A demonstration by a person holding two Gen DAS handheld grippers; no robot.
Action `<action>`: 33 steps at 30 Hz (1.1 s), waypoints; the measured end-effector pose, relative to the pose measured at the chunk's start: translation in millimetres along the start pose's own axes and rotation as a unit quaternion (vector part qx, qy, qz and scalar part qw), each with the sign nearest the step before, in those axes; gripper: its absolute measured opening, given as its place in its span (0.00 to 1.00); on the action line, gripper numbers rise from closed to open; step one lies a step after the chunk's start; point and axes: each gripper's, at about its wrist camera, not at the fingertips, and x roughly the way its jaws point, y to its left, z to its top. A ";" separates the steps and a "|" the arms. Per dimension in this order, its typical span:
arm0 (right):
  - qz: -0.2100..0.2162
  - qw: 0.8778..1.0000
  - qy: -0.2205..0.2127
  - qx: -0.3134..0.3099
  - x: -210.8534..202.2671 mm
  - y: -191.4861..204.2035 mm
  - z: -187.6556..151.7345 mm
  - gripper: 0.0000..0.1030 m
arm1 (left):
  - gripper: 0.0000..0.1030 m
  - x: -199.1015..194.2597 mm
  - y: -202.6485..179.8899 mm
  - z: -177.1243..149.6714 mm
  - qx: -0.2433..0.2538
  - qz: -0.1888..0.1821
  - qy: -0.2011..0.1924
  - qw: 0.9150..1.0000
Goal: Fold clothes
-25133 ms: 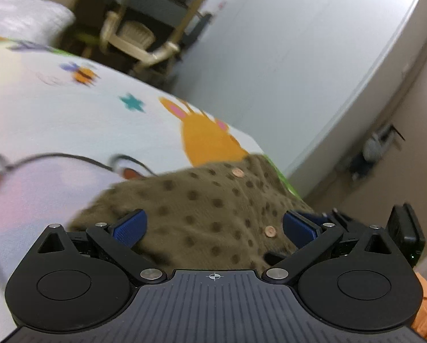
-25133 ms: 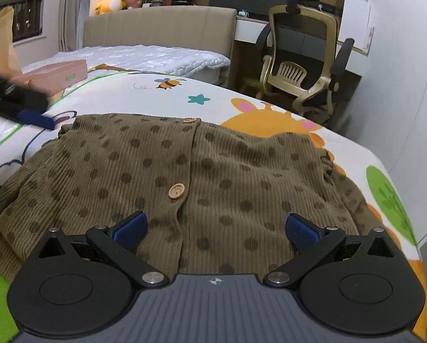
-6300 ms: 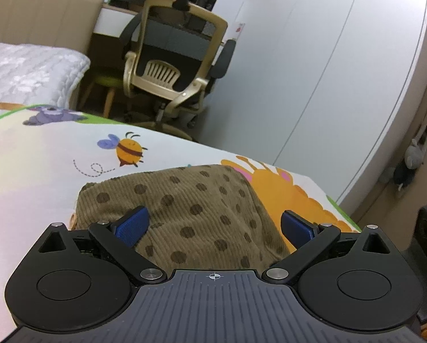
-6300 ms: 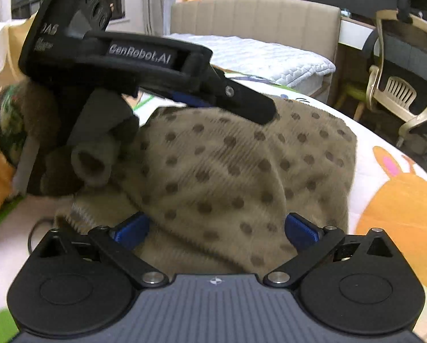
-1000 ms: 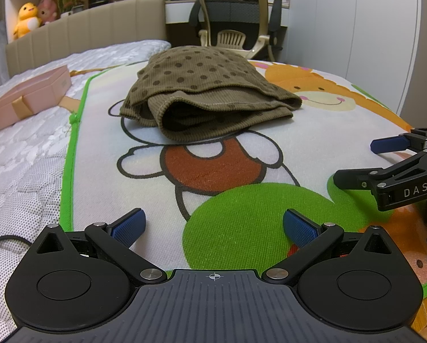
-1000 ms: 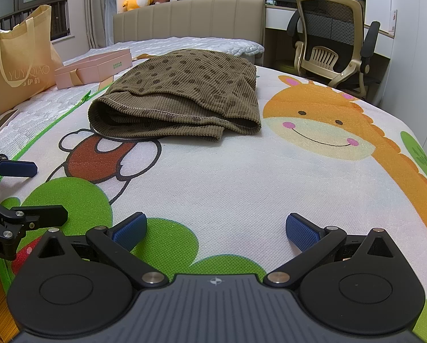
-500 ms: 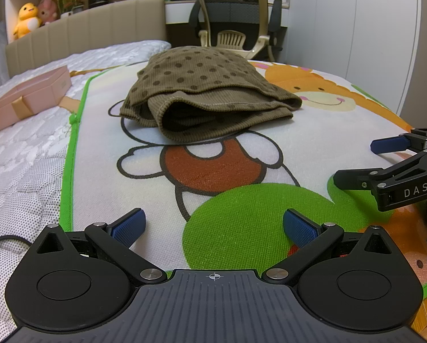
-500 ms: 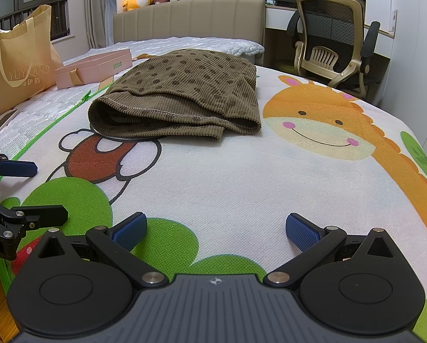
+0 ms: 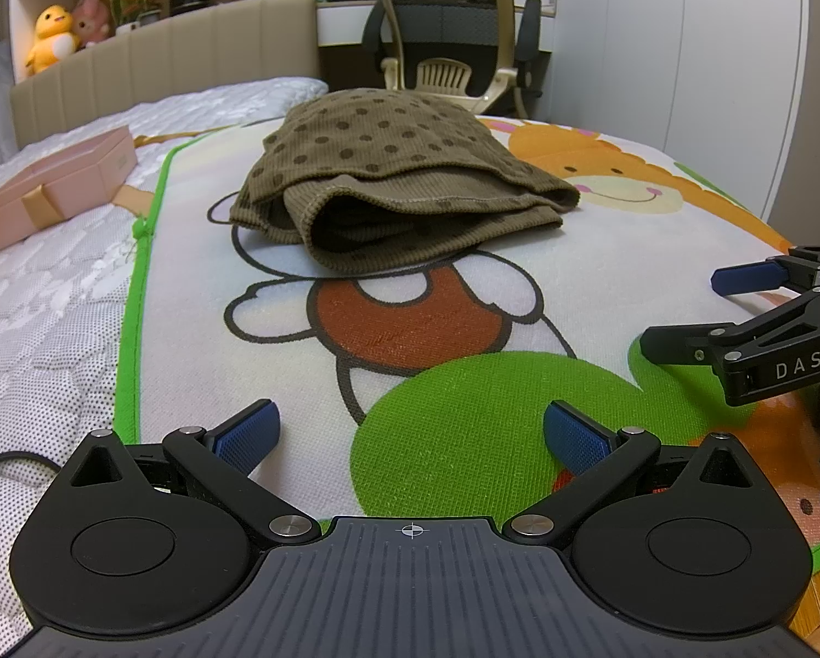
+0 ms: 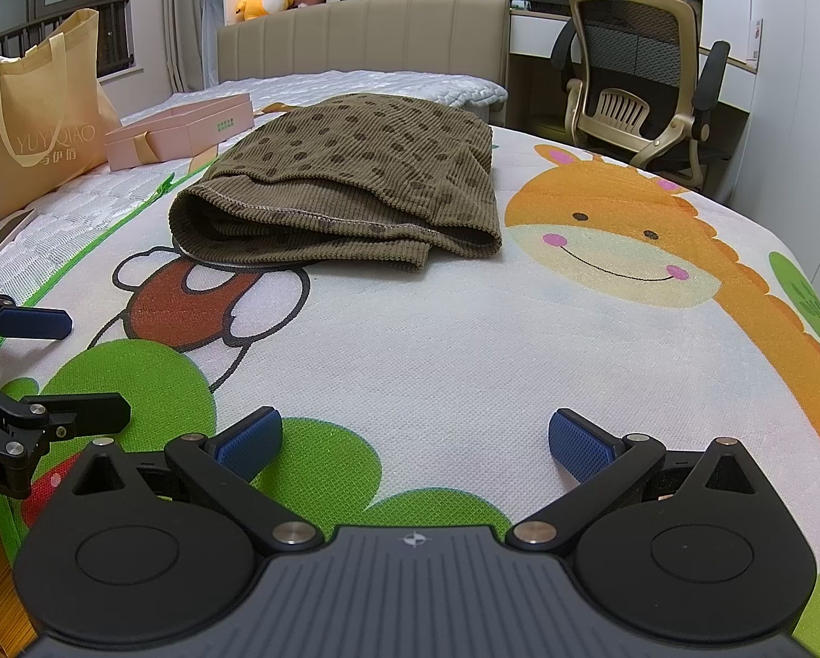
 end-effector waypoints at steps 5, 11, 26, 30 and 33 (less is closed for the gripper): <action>-0.003 1.000 0.000 0.000 0.2 0.8 0.3 1.00 | 1.00 0.0 -0.3 0.2 0.000 0.000 0.000 1.000; -0.017 1.000 0.001 0.008 1.8 5.5 1.8 1.00 | 1.00 -0.1 -0.5 0.3 0.000 0.000 0.001 1.000; -0.015 1.000 0.000 0.011 2.3 4.8 1.9 1.00 | 1.00 0.8 -0.1 0.7 0.000 -0.001 0.000 1.000; -0.015 1.000 0.000 0.011 2.6 5.2 1.8 1.00 | 1.00 0.8 0.2 0.7 0.000 -0.001 0.000 1.000; -0.015 1.000 0.000 0.011 2.6 5.1 1.8 1.00 | 1.00 0.8 0.1 0.7 0.000 -0.001 0.000 1.000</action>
